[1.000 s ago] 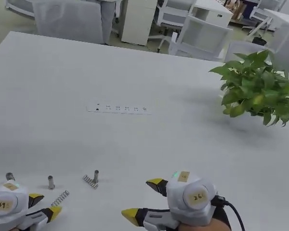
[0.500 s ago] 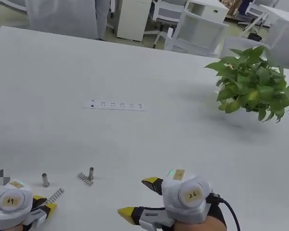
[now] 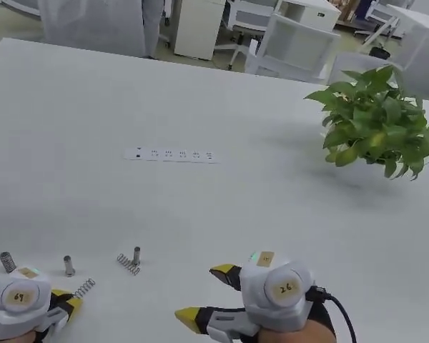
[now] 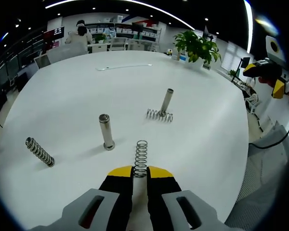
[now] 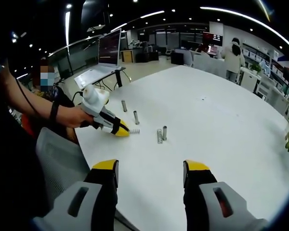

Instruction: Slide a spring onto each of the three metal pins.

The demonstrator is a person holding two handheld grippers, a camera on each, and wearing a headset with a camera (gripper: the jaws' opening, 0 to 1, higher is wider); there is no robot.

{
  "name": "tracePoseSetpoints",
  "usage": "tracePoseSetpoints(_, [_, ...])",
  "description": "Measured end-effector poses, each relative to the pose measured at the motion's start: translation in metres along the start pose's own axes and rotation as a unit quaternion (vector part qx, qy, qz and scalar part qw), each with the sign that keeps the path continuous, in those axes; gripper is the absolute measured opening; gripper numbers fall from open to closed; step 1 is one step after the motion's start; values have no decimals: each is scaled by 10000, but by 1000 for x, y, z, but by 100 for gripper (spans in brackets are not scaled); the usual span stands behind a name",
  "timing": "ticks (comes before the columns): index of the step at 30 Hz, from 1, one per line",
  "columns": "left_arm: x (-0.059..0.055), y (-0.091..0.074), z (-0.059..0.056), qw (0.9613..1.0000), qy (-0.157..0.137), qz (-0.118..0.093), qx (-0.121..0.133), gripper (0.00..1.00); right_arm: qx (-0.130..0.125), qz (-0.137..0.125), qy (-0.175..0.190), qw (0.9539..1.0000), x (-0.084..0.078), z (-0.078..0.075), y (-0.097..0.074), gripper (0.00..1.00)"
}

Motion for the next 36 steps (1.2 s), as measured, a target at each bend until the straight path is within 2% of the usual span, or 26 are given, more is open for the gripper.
tracePoseSetpoints(12, [-8, -22, -3, 10000, -25, 17, 21, 3, 92, -73, 27, 9999, 1, 3, 6, 53])
tracePoseSetpoints(22, [-26, -36, -5, 9998, -11, 192, 95, 3, 167, -76, 1, 9998, -1, 9, 9, 53])
tracePoseSetpoints(28, [-29, -37, -4, 9992, 148, 352, 102, 3, 183, -51, -7, 9998, -2, 11, 9, 53])
tracePoseSetpoints(32, [-28, -36, -2, 9992, 145, 337, 141, 4, 177, -55, -6, 9998, -2, 10, 8, 53])
tracePoseSetpoints(36, [-26, -33, -3, 9995, 93, 283, 127, 11, 170, -56, -12, 9998, -2, 11, 7, 53])
Point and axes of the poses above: the centre of the closed fingertips' face, and the gripper's own axes: y roughly forward along the fingers, z roughly to its left, x roughly out of its top, the point moved 8 cm from there along -y, roughly backward along the fingers, and after that the axes turned 6 degrees about -z, right-handed, at the moved point
